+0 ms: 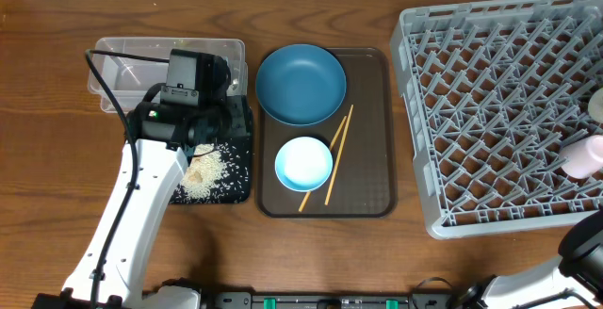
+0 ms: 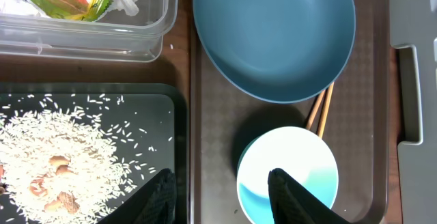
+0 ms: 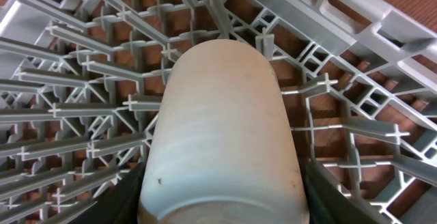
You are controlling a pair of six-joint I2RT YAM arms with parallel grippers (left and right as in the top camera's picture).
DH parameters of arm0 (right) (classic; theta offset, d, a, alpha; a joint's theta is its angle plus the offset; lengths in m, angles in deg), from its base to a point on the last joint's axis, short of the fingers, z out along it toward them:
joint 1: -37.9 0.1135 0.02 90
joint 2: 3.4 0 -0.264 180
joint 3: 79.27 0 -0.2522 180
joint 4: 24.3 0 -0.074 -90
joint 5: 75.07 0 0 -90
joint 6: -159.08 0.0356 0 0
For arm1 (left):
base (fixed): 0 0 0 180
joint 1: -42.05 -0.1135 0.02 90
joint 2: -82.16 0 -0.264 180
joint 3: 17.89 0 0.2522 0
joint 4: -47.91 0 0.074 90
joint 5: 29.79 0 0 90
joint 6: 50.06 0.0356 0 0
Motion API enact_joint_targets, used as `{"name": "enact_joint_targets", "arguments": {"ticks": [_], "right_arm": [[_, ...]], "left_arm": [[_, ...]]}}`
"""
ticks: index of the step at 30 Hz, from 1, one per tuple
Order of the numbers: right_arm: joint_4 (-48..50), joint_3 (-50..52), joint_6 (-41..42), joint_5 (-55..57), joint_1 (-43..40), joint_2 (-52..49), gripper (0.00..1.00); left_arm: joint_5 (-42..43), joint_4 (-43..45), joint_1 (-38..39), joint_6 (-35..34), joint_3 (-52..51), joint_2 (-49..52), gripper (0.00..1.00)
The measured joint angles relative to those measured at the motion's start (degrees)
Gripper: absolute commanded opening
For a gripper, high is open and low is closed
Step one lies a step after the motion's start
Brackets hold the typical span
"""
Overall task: Sort waste into correct bins and load items into the dishwasher rack
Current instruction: 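Lower the white cup upside down into the rack's right side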
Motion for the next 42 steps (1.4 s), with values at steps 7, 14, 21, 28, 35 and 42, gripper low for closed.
{"name": "enact_joint_targets", "arguments": {"ticks": [7, 14, 21, 28, 35, 42], "right_arm": [[2.0, -0.1, 0.0, 0.0, 0.0, -3.3, 0.62], [2.9, -0.1, 0.2, -3.3, 0.6, -3.9, 0.99], [4.5, -0.1, 0.5, -5.9, 0.7, 1.1, 0.99], [-7.3, -1.7, -1.5, -7.1, 1.7, 11.8, 0.30], [-23.5, 1.2, -3.3, -7.7, 7.8, 12.3, 0.01], [-25.8, 14.3, -6.2, -7.7, 15.9, 11.9, 0.01]], "left_arm": [[0.0, -0.1, 0.0, 0.0, 0.0, 0.0, 0.47], [0.0, -0.2, 0.0, 0.0, 0.0, 0.0, 0.47], [0.0, -0.7, 0.0, 0.0, 0.0, 0.0, 0.47], [0.0, -0.7, 0.0, 0.0, 0.0, 0.0, 0.49], [0.0, -1.5, 0.0, 0.0, 0.0, 0.0, 0.49], [0.0, -1.9, 0.0, 0.0, 0.0, 0.0, 0.49]]}}
